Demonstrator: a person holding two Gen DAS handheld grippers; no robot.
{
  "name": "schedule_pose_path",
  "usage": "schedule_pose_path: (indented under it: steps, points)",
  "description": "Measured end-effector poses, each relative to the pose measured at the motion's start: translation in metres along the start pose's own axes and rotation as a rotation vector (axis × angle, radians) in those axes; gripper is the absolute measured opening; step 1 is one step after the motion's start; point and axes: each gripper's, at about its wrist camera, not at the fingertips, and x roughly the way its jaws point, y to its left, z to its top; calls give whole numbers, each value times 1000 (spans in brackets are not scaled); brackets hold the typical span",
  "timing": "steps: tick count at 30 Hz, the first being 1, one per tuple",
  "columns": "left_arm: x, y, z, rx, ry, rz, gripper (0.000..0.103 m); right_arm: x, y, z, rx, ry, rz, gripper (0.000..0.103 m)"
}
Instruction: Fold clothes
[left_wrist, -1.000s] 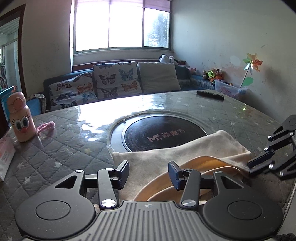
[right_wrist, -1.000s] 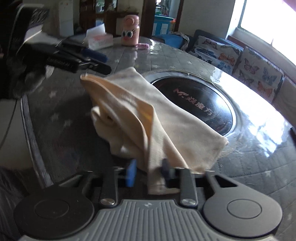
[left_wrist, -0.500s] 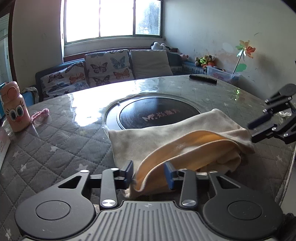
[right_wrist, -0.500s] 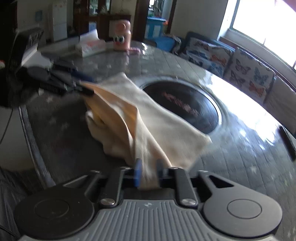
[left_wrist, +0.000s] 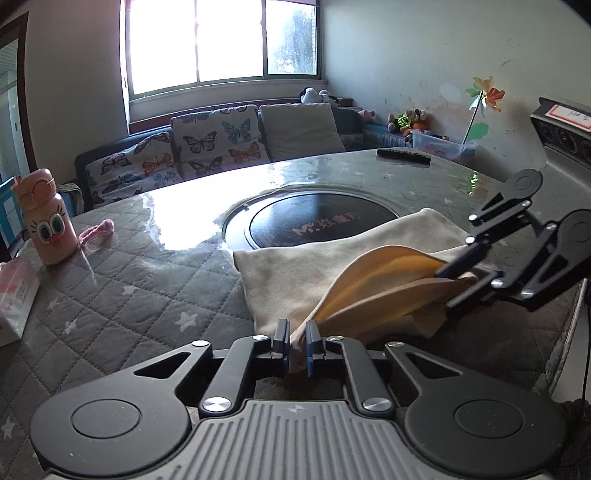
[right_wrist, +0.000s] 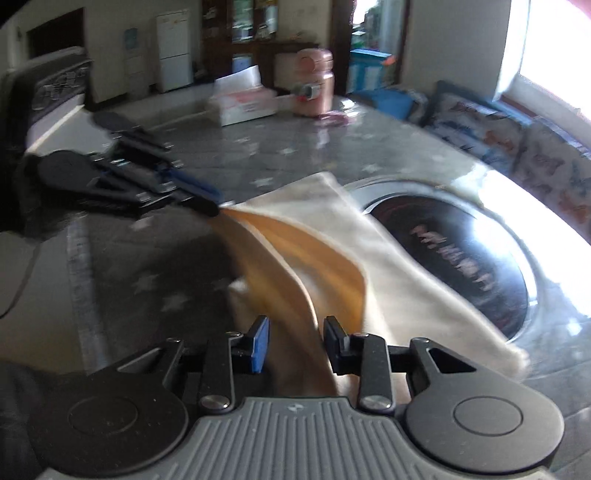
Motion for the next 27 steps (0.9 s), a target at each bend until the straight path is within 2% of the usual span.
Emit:
schedule_pose_path:
  steps: [2, 5, 8, 10, 11, 16, 22, 25, 27]
  points:
    - [-4, 3, -2, -5, -1, 5, 12, -7, 6, -2, -14, 12, 47, 32]
    - [-8, 5, 1, -6, -12, 17, 13, -18, 9, -2, -15, 1, 71, 33]
    - [-10, 3, 6, -4, -46, 9, 16, -25, 5, 1, 0, -30, 23, 33]
    - [-7, -4, 11, 11, -61, -12, 37, -21, 0, 3, 22, -38, -12, 34]
    - [-5, -8, 13, 19, -66, -22, 41, -18, -2, 3, 33, -38, -26, 34]
    - [10, -28, 19, 70, -63, -67, 43, 0, -7, 5, 56, -37, -86, 34]
    - [24, -41, 21, 73, -53, -111, 43, 15, -1, 4, 33, -45, -125, 34]
    - [23, -43, 25, 77, -71, -116, 45, 17, 4, 4, 8, -51, -187, 28]
    - [19, -40, 30, 73, -93, -105, 48, 13, 5, 4, 9, -54, -191, 8]
